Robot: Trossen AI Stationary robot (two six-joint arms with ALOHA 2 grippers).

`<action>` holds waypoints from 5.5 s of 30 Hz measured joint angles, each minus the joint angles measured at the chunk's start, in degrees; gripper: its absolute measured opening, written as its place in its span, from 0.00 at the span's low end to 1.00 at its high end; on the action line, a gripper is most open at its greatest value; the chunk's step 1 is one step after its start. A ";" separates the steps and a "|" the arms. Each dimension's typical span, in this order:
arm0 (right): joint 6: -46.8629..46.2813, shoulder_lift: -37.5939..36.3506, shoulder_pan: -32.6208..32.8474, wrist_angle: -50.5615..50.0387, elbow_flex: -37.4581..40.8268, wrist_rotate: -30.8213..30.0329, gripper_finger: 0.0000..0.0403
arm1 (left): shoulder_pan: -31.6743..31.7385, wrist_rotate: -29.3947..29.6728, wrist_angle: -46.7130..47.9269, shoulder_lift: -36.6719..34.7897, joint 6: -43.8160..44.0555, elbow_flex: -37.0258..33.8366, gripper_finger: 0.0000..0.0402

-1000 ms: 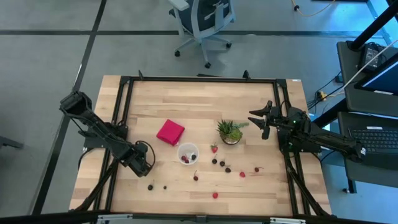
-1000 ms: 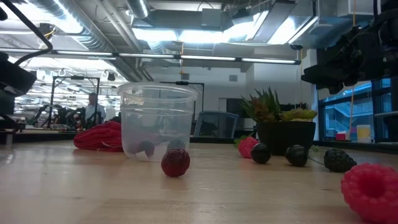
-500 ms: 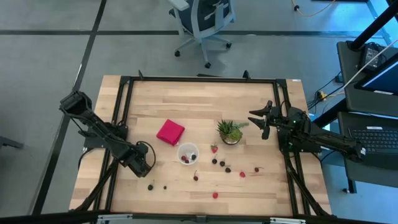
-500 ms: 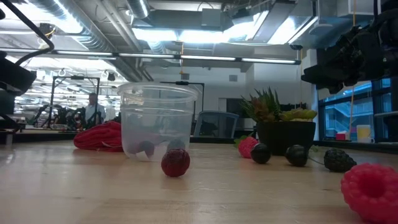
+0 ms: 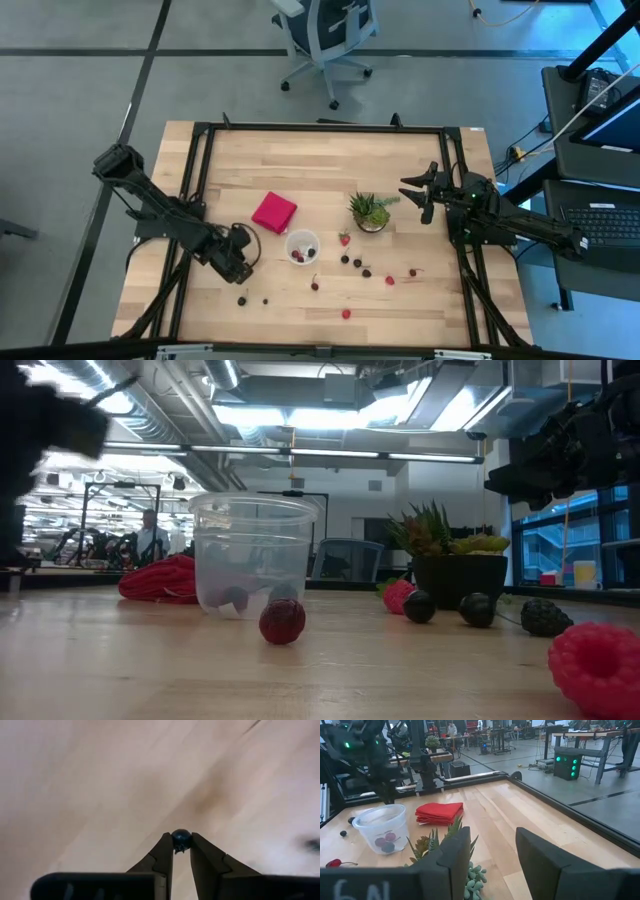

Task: Pick and placing Produce into tupperware
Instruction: Put the blueberry into the container

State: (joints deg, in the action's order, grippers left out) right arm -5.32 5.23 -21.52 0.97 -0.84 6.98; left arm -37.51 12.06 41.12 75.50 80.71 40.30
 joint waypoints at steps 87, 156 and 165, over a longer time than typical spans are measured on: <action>-0.42 0.00 0.00 0.00 0.00 0.02 0.40 | 25.50 -10.62 4.02 21.23 -59.48 33.04 0.42; -4.79 0.02 -0.01 -0.01 0.00 0.00 0.40 | -2.45 -11.46 -2.60 34.76 -22.65 27.09 0.21; -4.74 0.02 0.00 -0.01 0.00 0.00 0.40 | -1.44 -13.03 -2.39 34.55 -23.03 27.00 0.12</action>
State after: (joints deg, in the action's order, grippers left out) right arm -10.07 5.26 -21.52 0.96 -0.84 6.98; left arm -38.96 -0.97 38.73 110.05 57.68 67.30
